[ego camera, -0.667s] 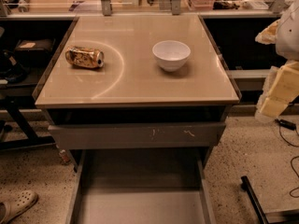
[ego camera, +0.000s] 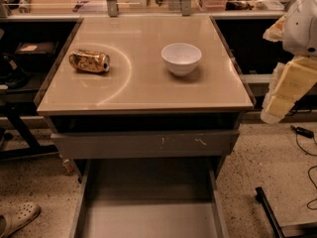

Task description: Place orange can into middle drawer

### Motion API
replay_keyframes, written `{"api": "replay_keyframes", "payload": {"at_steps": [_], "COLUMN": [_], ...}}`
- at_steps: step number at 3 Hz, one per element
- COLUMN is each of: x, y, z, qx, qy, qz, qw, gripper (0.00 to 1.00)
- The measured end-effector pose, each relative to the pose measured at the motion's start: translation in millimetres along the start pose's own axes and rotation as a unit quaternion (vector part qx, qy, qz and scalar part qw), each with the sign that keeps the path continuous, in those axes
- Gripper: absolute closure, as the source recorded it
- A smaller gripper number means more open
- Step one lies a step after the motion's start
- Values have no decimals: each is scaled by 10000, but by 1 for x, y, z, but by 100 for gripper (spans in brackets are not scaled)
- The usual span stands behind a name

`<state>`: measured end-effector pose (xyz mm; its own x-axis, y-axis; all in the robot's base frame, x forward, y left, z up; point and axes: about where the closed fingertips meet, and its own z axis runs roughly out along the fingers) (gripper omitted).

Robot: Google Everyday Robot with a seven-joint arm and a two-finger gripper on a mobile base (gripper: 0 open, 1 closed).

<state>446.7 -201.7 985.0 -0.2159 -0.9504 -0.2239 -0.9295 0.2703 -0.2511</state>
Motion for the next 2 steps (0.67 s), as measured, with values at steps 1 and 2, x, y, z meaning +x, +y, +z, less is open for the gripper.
{"api": "replay_keyframes", "payload": {"at_steps": [1,2], "x": [-44,-104], "y": [-15,-36], "z": [-1,-1], "qx": [-54,-91], "qy": [23,38], "qz": [-76,-268], "qw": [10000,9996], "gripper": [0,0]}}
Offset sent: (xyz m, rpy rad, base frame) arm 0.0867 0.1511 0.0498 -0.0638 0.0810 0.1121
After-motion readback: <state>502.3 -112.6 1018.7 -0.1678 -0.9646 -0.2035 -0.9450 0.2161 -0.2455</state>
